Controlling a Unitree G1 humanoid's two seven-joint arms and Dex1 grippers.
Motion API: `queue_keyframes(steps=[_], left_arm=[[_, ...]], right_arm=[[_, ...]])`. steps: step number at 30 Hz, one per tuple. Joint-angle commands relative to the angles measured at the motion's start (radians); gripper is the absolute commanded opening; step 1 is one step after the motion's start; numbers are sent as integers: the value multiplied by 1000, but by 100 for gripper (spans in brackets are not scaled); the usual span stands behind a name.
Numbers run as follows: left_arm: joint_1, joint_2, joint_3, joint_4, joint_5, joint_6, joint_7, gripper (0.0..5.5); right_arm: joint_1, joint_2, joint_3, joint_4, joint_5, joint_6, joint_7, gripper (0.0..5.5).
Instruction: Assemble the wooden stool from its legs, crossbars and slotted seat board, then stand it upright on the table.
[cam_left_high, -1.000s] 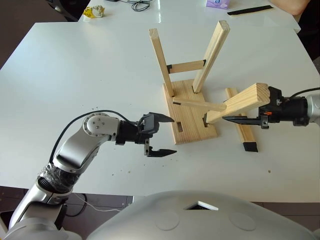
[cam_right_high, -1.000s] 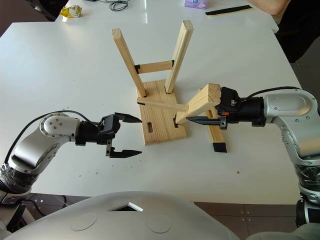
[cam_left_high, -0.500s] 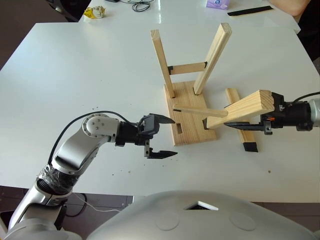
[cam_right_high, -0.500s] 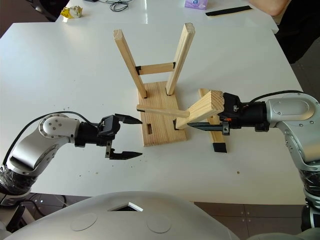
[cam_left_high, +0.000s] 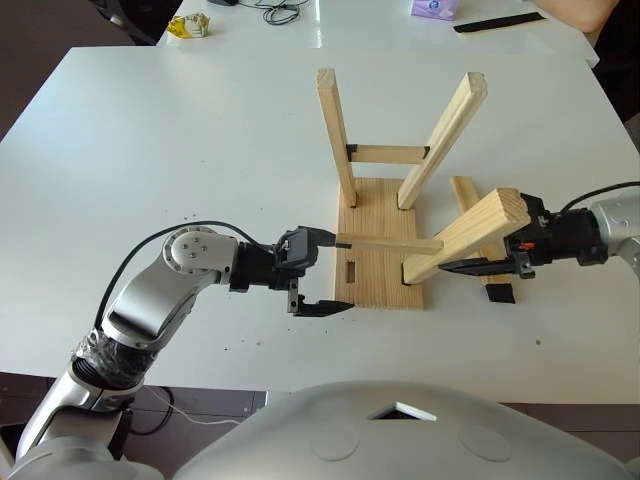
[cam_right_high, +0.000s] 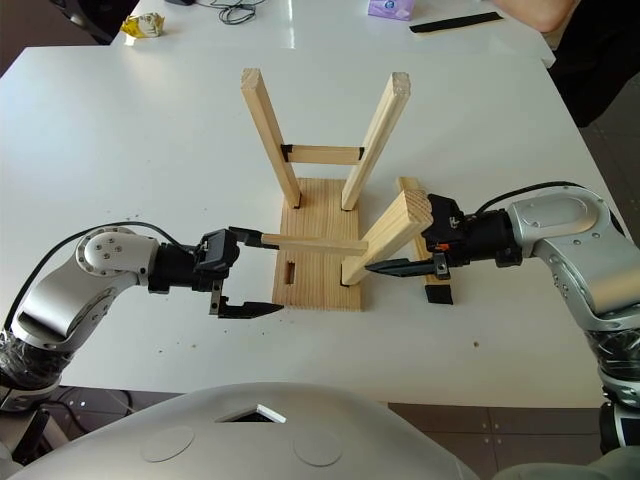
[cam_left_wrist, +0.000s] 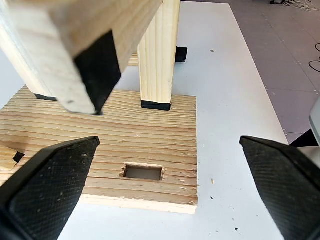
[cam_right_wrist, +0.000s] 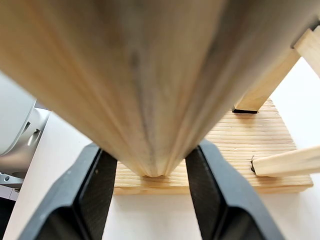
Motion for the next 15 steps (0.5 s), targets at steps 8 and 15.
queue_keyframes(steps=[8,15], left_arm=[[-22,13,33,24,-17,14,-16,521],[-74,23,39,73,-27,14,-72,521]], right_arm=[[103,48,108,6,-116,-12,-83,202],[188,148,234,125,-198,-78,-172,202]])
